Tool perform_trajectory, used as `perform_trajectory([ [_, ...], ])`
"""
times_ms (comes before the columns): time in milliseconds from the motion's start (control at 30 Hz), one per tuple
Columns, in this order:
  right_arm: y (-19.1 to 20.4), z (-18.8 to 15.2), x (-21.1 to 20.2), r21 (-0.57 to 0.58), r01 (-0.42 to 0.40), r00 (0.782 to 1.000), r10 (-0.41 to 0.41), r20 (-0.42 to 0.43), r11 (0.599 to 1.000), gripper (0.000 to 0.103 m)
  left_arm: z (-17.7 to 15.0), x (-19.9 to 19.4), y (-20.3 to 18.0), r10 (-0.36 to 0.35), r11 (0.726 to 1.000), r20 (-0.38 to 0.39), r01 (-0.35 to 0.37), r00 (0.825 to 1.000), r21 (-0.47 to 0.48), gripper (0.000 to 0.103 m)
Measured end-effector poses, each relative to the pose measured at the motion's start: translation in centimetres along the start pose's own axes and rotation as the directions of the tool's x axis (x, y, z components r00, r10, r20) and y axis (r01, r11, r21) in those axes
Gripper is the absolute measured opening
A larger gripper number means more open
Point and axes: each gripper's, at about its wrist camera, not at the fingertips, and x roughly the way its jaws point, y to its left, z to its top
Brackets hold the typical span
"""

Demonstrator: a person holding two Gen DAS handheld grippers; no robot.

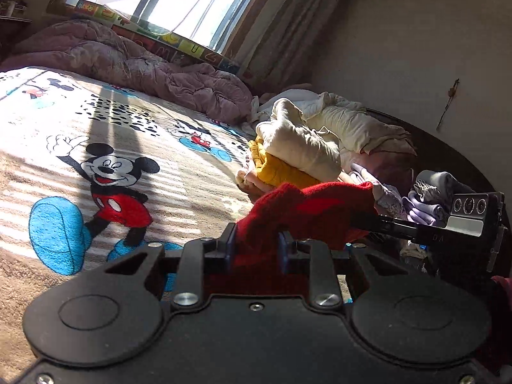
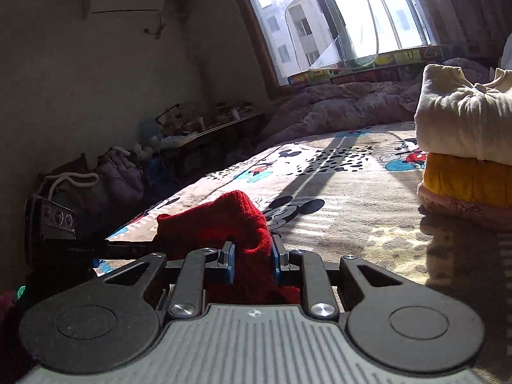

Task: Fold clothes

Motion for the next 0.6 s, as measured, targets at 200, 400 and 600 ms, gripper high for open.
perform_trajectory([
  [200,6.7,-2.9,-5.0,-0.287,-0.005,0.998,-0.012,-0.057,0.958,0.023,-3.6,-5.7,-5.6,0.057,0.97,0.009,-0.057,0.998,0.235,0.024],
  [400,12.6,-7.1,-7.9,-0.554,-0.071,0.984,-0.031,-0.173,0.83,0.023,-7.9,-8.3,-8.8,0.156,0.871,-0.068,-0.105,0.985,0.481,0.024],
  [600,15.9,-12.6,-7.8,-0.718,-0.138,0.946,-0.124,-0.3,0.682,0.023,-11.8,-8.2,-10.1,0.232,0.775,-0.137,-0.098,0.963,0.624,0.024],
])
